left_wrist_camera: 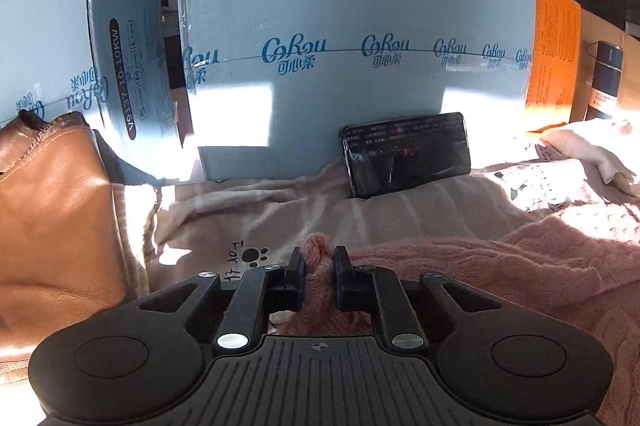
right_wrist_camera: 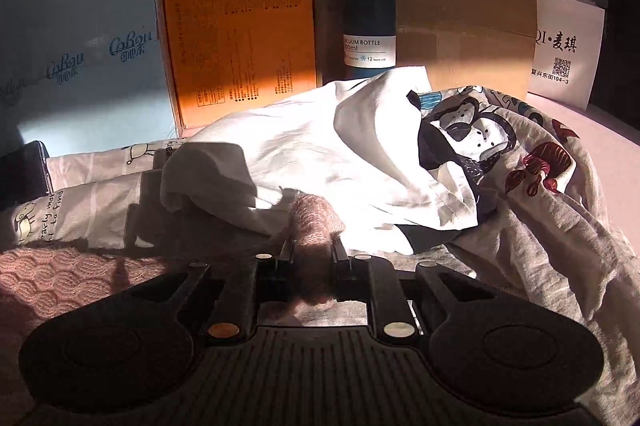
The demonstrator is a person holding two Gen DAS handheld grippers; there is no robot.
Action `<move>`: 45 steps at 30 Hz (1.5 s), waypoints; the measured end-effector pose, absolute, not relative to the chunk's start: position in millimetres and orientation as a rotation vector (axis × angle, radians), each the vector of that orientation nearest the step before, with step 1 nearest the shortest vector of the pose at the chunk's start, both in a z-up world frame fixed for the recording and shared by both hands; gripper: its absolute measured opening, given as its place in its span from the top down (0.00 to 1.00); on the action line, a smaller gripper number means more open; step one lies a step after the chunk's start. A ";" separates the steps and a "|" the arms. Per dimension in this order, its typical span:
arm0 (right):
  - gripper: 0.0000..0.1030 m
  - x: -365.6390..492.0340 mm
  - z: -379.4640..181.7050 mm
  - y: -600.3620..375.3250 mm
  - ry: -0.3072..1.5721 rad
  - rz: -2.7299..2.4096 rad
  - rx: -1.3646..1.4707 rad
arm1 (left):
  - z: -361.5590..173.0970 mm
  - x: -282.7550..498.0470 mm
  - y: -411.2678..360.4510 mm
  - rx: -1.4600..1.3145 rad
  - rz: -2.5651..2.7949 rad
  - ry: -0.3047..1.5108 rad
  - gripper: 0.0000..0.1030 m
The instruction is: Fold clothes
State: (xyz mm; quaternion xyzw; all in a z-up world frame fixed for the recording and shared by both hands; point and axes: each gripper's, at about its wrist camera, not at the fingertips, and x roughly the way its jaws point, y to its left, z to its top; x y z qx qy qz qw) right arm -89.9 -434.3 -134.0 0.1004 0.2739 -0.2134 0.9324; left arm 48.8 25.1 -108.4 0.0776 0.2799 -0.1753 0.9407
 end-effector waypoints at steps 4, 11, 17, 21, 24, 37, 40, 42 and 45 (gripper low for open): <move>0.54 -105.8 -127.2 -437.9 0.507 -0.478 0.244 | -108.4 45.7 34.9 0.144 -0.355 0.566 0.51; 0.32 -162.6 -108.3 -430.0 0.429 -0.518 0.289 | -82.6 -14.3 70.0 0.063 -0.478 0.518 0.33; 0.30 -224.1 -113.1 -421.8 0.431 -0.573 0.405 | -97.8 -76.5 67.9 0.118 -0.567 0.568 0.27; 0.30 -244.5 -122.7 -415.0 0.466 -0.564 0.450 | -112.5 -94.1 71.0 0.136 -0.515 0.622 0.27; 0.64 -245.5 -132.8 -409.4 0.508 -0.546 0.461 | -114.5 -95.7 80.4 0.095 -0.490 0.632 0.26; 0.89 -260.2 -130.1 -386.3 0.503 -0.699 0.220 | -111.5 -107.1 86.3 0.113 -0.439 0.604 0.21; 0.44 -263.3 -121.6 -379.7 0.457 -0.743 0.177 | -104.7 -110.6 93.5 0.073 -0.400 0.535 0.18; 0.43 -265.0 -109.3 -371.6 0.392 -0.720 0.163 | -99.9 -113.0 98.7 0.044 -0.373 0.488 0.17; 0.43 -254.2 -95.9 -356.6 0.360 -0.515 0.242 | -96.7 -114.5 98.2 -0.021 -0.419 0.445 0.10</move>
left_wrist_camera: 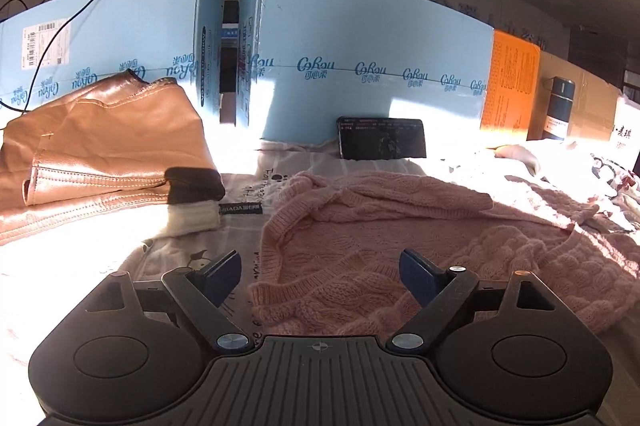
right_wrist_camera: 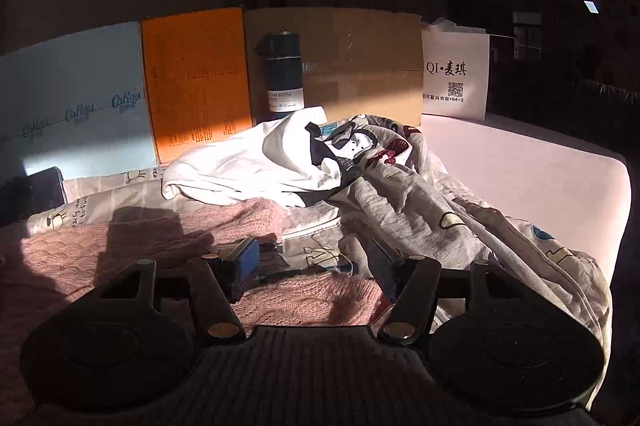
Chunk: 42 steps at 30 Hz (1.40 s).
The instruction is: Fold clothes
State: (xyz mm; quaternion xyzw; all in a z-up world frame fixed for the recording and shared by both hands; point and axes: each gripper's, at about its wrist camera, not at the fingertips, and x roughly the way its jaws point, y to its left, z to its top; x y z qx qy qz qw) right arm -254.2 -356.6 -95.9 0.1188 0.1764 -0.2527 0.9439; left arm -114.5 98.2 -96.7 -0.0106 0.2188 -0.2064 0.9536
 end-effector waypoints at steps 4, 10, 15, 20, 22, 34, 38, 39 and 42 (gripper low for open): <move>0.43 -203.1 -95.5 -318.6 0.443 -0.126 0.385 | -103.1 -112.0 81.5 -0.004 -0.477 0.449 0.09; 0.45 -125.7 -108.6 -239.6 0.634 0.139 0.316 | -106.9 -108.7 94.8 -0.104 -0.496 0.454 0.05; 0.63 -117.4 -119.0 -215.3 0.673 0.177 0.251 | -112.6 -99.5 102.5 -0.173 -0.500 0.500 0.05; 0.81 -125.6 -115.6 -223.0 0.665 0.200 0.274 | -115.4 -96.3 102.1 -0.180 -0.502 0.518 0.05; 0.81 -126.6 -112.0 -227.7 0.647 0.172 0.276 | -115.2 -97.4 102.6 -0.180 -0.503 0.512 0.05; 0.55 -113.5 -116.0 -205.0 0.668 0.240 0.245 | -114.9 -98.5 103.8 -0.175 -0.500 0.506 0.05; 0.61 -109.1 -124.1 -208.7 0.682 0.216 0.264 | -116.3 -96.3 103.6 -0.180 -0.507 0.520 0.05; 0.68 -109.4 -125.4 -206.7 0.677 0.213 0.245 | -116.5 -96.2 103.4 -0.180 -0.507 0.522 0.05; 0.81 -114.7 -127.1 -187.2 0.640 0.223 0.095 | -116.5 -96.8 103.4 -0.181 -0.507 0.520 0.05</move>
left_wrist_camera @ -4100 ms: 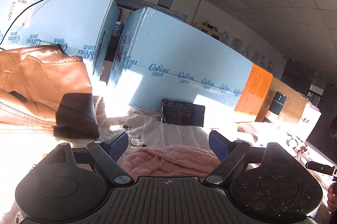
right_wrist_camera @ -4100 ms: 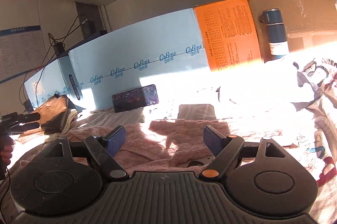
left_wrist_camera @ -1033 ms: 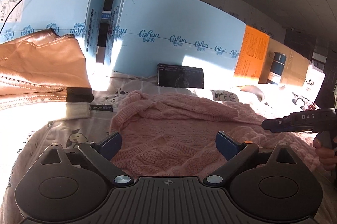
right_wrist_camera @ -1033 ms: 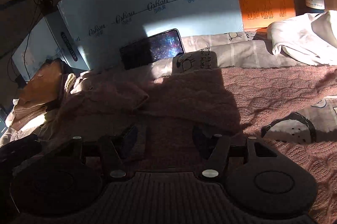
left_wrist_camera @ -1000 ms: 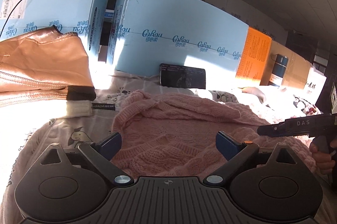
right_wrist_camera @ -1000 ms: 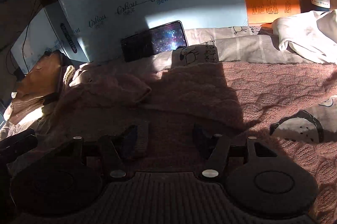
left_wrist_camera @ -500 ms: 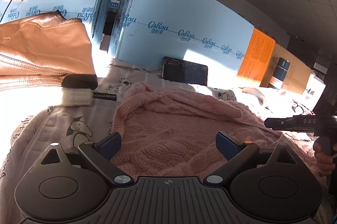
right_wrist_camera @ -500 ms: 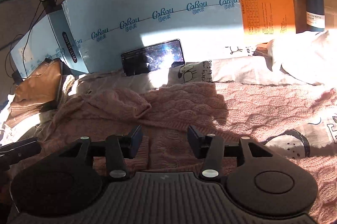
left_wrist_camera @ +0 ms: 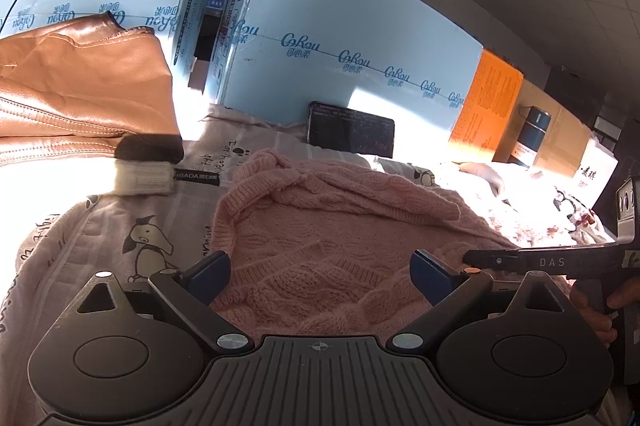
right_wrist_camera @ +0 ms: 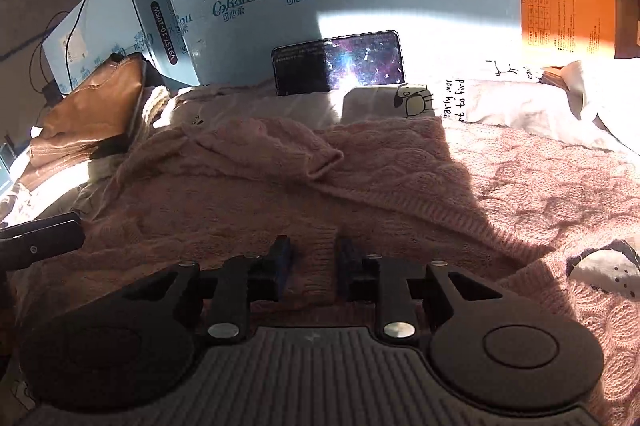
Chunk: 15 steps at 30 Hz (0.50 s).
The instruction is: Fold clothes
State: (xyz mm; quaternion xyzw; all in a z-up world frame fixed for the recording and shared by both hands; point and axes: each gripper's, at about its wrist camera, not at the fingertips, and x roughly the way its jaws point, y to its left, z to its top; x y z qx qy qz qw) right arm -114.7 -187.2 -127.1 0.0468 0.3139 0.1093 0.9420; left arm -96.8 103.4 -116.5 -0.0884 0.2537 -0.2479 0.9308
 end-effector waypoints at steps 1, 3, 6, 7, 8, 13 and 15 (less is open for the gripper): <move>0.85 -117.8 -126.2 -182.5 0.620 0.223 0.058 | -116.3 -97.3 103.4 -0.181 -0.507 0.517 0.05; 0.87 -125.4 -120.3 -178.8 0.576 0.235 0.034 | -116.3 -97.1 103.9 -0.182 -0.509 0.517 0.05; 0.88 -142.3 -99.9 -181.9 0.490 0.241 0.056 | -116.6 -96.3 104.2 -0.185 -0.511 0.519 0.05; 0.88 -148.1 -92.6 -184.9 0.468 0.247 0.079 | -116.4 -96.5 104.3 -0.185 -0.512 0.518 0.05; 0.88 -153.8 -85.3 -189.2 0.451 0.260 0.113 | -116.3 -96.8 104.4 -0.185 -0.512 0.516 0.05; 0.88 -184.9 -57.3 -208.4 0.434 0.277 0.257 | -111.2 -105.1 103.2 -0.180 -0.536 0.470 0.05; 0.88 -191.2 -61.8 -209.4 0.481 0.246 0.272 | -107.9 -109.4 100.8 -0.178 -0.583 0.445 0.05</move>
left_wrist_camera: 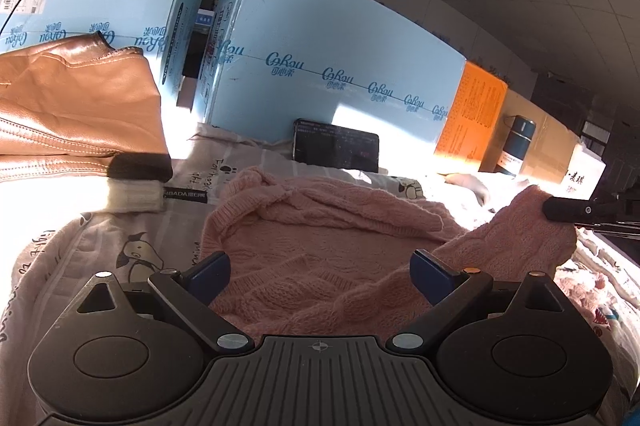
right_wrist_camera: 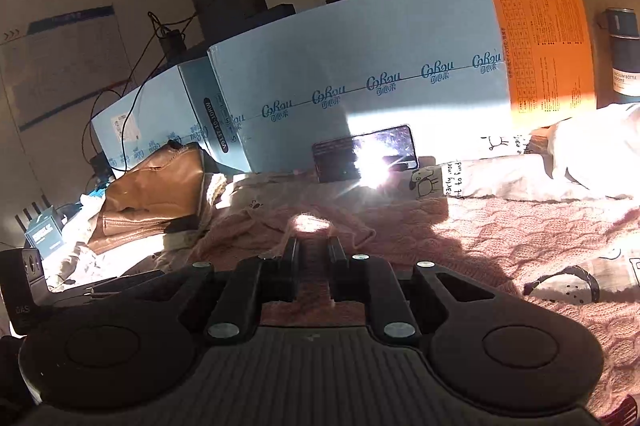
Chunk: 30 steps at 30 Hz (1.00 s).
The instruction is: Fold clothes
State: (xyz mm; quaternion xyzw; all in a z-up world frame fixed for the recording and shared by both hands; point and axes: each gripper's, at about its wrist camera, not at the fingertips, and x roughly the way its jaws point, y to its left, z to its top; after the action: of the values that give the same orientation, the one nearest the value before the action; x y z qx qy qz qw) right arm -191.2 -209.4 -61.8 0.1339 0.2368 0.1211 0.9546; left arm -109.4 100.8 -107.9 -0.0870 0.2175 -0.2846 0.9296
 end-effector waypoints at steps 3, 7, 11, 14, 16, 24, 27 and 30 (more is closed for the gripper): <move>0.87 -190.1 -85.2 -209.6 0.584 0.227 0.291 | -106.9 -113.1 88.7 -0.123 -0.651 0.461 0.03; 0.76 -180.2 -110.1 -205.7 0.648 0.150 0.227 | -112.2 -112.2 64.1 0.029 -0.639 0.546 0.03; 0.58 -171.6 -108.4 -218.8 0.642 0.176 0.292 | -110.8 -112.5 53.9 0.159 -0.616 0.558 0.03; 0.48 -158.1 -89.8 -241.1 0.611 0.168 0.418 | -79.4 -110.7 58.9 0.181 -0.611 0.433 0.03; 0.48 -138.4 -76.3 -246.8 0.578 0.151 0.433 | -45.4 -103.2 59.5 0.164 -0.576 0.314 0.03; 0.57 -38.8 -93.5 -247.4 0.730 0.156 0.558 | -26.9 -31.2 13.7 0.145 -0.588 0.308 0.00; 0.60 -24.4 -108.6 -246.5 0.786 0.179 0.605 | -39.6 -3.9 2.7 0.105 -0.628 0.376 0.00; 0.75 -20.6 -117.7 -242.8 0.793 0.207 0.579 | -58.3 18.0 -5.5 0.097 -0.618 0.432 0.00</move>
State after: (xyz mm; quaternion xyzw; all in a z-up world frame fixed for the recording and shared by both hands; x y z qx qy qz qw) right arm -20.6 -242.8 -117.7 0.2773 0.3802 0.0990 0.8768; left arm 18.0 -5.5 -58.3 0.0474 0.2111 -0.3016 0.9286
